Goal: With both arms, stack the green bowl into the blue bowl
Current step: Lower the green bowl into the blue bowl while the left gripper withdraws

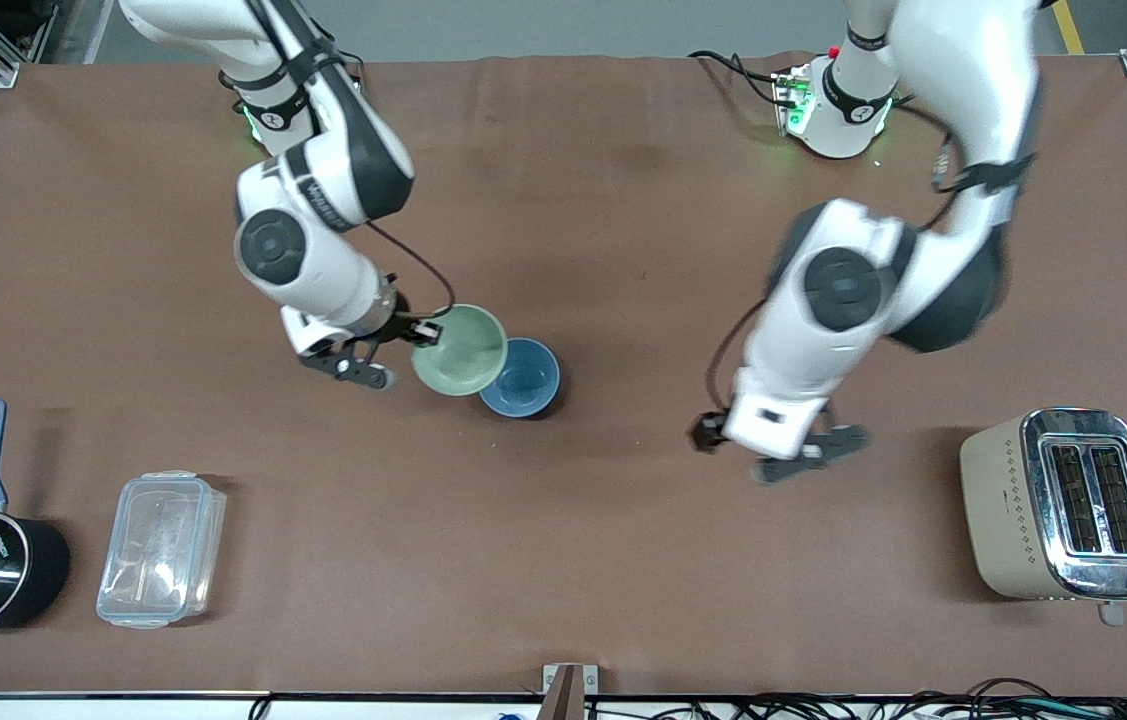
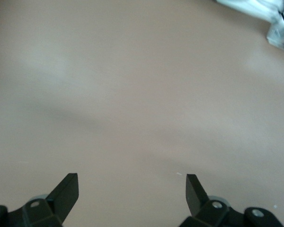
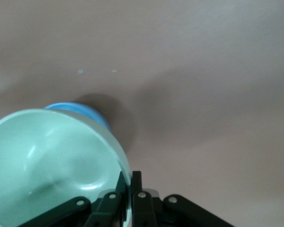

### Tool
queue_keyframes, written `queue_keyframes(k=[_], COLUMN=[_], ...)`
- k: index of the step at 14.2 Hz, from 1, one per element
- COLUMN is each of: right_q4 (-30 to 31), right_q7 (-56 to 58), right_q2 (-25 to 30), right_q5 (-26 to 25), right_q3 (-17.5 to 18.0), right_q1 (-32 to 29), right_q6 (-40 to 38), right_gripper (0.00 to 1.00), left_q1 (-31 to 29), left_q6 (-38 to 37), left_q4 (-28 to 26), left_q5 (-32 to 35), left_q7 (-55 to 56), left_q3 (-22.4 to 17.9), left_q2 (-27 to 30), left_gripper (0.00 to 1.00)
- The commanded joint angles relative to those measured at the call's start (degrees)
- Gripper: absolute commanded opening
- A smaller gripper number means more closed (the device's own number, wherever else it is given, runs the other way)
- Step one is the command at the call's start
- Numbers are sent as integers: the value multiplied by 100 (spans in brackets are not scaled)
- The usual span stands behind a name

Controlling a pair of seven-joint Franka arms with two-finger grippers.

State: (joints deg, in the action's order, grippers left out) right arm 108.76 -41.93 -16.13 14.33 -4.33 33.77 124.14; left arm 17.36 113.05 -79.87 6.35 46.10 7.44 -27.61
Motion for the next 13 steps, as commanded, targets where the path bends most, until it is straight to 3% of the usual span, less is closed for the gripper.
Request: queue_keyframes(k=[1, 6, 8, 13], right_q4=[40, 66, 110, 382], right_q7=[-350, -712, -720, -720], right_q2=[-178, -610, -724, -725], right_q5=[105, 105, 105, 105], right_q3=[-68, -68, -68, -68], right_q1=[191, 490, 525, 649], right_q6=[547, 1340, 1506, 1569], right_gripper=[0, 0, 1, 1], left_q1=[-338, -1154, -1243, -1480], left_q6=[-790, -1318, -2003, -2383], left_q4=[-178, 101, 427, 464], left_q5=[7, -125, -125, -116], left_q7=[-651, -1892, -2279, -2955], left_q3=[65, 74, 74, 47], left_q2=[571, 1161, 1197, 1548], left_gripper=[100, 100, 100, 100])
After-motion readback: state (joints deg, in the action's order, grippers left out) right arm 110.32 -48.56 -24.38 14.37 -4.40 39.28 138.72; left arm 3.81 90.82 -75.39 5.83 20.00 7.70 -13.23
